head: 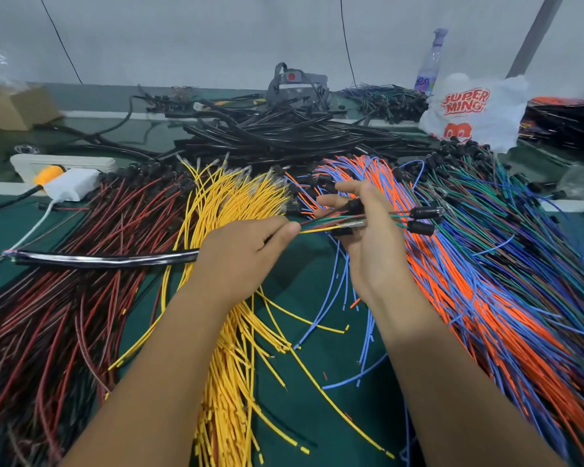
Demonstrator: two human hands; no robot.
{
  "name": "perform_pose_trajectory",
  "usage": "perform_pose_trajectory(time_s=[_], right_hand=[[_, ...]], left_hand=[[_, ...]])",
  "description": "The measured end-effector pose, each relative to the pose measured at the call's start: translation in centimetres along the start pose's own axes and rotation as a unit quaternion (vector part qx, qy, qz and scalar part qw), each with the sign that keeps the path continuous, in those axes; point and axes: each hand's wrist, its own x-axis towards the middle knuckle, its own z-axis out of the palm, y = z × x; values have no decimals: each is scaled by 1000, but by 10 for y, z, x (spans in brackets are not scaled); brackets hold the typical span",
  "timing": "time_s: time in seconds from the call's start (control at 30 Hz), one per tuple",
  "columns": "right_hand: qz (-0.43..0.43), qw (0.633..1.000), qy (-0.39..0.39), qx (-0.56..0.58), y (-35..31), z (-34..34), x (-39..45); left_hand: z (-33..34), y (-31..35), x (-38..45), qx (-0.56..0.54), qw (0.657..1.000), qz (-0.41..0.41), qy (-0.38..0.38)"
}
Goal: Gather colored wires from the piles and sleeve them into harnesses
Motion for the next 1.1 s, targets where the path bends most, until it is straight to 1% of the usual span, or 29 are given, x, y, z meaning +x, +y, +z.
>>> perform_pose_trajectory(time_s=[0.1, 0.2, 0.3, 0.43, 0.5, 0.6, 0.7, 0.83, 0.9, 0.97, 1.1], right_hand=[[-3, 1000, -3, -4, 1, 0, -1], [5, 999, -9, 48, 2, 0, 0], [13, 997, -14, 69, 4, 0, 1], [-15, 998, -34, 54, 4, 0, 0], [-20, 999, -30, 36, 4, 0, -1], [-19, 999, -31, 4, 4, 1, -3], [-9, 999, -40, 16, 3, 6, -5], [-46, 998, -43, 4, 10, 9, -5], [-50, 998, -42, -21, 13, 8, -3], [-50, 996, -47, -56, 15, 8, -3], [-54, 992, -69, -85, 22, 11, -5]], left_hand=[[1, 0, 0, -30, 999, -3, 37], [3, -2, 1, -42, 998, -7, 55], [5, -5, 2, -37, 999, -6, 33], [2, -4, 0, -38, 999, 10, -14], [0, -1, -1, 3, 1000, 18, -23], [-2, -1, -1, 56, 998, 4, -23], [1, 1, 1, 55, 998, 4, -41], [5, 3, 2, 44, 997, 15, -65], [5, 2, 0, 27, 998, 21, -58], [4, 3, -1, 34, 998, 35, -41], [7, 6, -1, 101, 994, 44, 2]])
